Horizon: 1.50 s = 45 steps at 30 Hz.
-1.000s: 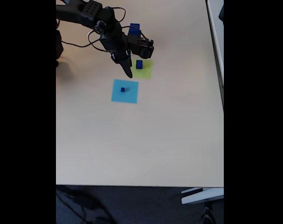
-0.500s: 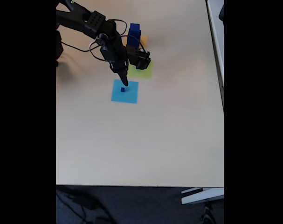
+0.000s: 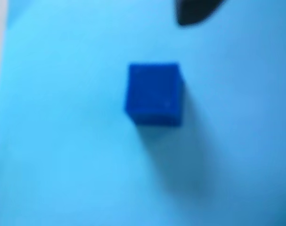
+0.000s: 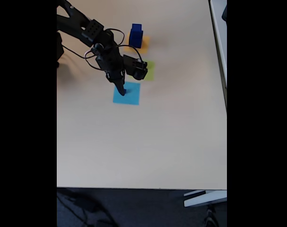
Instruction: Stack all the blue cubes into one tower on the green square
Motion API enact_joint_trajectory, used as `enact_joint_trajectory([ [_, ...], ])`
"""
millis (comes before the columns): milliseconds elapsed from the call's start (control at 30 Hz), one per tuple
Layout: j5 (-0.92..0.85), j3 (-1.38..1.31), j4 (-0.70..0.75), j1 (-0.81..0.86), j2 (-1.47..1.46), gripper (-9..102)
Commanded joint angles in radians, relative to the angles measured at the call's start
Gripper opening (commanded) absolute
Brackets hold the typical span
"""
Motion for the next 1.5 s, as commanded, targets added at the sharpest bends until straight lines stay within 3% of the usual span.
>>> enact_joint_trajectory([
  [0, -0.014, -0.075, 0.002, 0.005, -0.021, 22],
  [1467, 0.078, -0.244, 0.078, -0.051, -0.173, 21],
])
